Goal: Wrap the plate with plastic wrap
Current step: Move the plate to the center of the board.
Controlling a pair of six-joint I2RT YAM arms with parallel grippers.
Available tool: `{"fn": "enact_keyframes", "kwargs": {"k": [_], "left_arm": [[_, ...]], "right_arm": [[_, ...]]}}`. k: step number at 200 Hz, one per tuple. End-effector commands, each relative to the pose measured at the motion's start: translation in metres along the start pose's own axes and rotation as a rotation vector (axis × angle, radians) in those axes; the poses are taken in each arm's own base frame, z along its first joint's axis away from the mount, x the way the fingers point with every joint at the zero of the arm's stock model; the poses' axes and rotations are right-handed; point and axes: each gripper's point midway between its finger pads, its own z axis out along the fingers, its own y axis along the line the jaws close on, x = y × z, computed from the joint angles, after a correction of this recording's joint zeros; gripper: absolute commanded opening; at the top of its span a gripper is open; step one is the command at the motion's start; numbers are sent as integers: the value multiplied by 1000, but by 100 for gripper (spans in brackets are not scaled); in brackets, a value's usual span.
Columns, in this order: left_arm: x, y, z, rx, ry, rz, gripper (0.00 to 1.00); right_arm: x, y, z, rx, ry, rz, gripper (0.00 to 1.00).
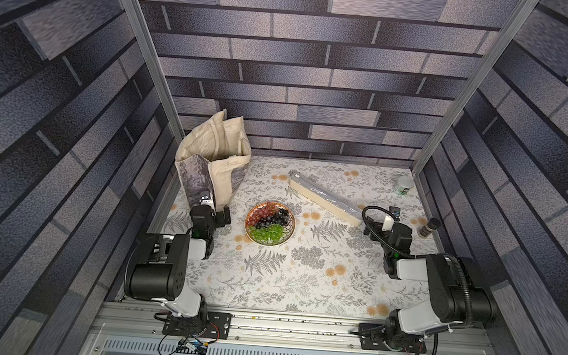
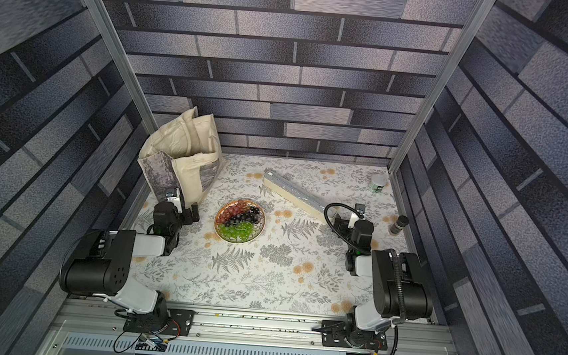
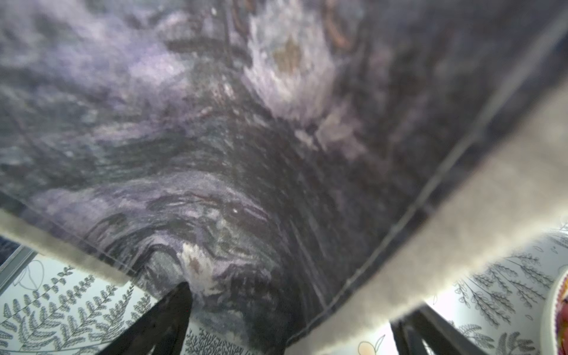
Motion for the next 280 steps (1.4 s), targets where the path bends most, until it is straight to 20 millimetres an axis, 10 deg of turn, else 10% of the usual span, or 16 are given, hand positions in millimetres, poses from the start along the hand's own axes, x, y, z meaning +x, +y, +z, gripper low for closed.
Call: {"fn": "enact_keyframes", "kwargs": {"k": [1,217,280], "left_arm": [[-13,-3,3,0,-36,7,100],[-13,0,3,0,-39,-7,100],[-64,-20,-34,31,-75,41,100]], "right_arm": [[-11,2,3,-2,-38,5,100],[-12,-9,-4,59,-73,34,100],[-42,-10,-46,59,-127,80,100]]}}
